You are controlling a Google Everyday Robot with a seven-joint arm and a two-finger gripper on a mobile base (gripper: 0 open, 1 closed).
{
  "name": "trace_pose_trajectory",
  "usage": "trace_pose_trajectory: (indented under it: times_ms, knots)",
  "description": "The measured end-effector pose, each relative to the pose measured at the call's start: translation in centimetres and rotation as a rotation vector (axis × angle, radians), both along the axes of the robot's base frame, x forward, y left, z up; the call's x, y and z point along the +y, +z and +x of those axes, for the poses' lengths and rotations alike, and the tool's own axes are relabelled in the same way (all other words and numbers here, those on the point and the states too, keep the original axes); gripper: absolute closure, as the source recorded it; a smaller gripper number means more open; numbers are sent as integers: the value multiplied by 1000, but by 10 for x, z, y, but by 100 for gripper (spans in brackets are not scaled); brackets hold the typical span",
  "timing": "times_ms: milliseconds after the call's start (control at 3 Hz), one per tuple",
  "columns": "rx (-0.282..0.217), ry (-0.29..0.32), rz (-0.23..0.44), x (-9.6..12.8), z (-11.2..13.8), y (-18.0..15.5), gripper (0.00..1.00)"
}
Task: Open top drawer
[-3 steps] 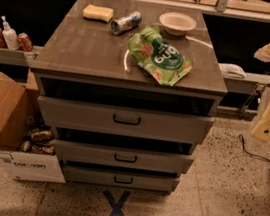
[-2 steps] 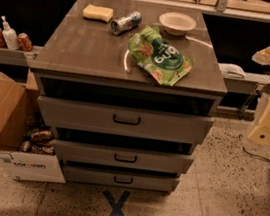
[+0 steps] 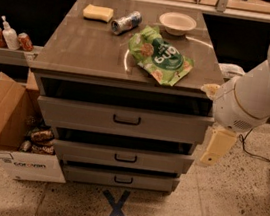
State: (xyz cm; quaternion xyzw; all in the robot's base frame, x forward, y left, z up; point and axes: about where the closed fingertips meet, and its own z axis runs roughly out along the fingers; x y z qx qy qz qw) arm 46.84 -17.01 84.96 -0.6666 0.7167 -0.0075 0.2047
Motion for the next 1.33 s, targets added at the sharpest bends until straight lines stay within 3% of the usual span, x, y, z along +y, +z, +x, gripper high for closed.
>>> trace_pose_trajectory:
  times_ms: [333, 667, 1000, 1333]
  knots:
    - [0, 0, 0, 0, 0, 0, 0]
    - [6, 22, 6, 1, 11, -32, 0]
    - [28, 43, 8, 1, 27, -84, 0]
    - [13, 53, 31, 3, 52, -132, 0]
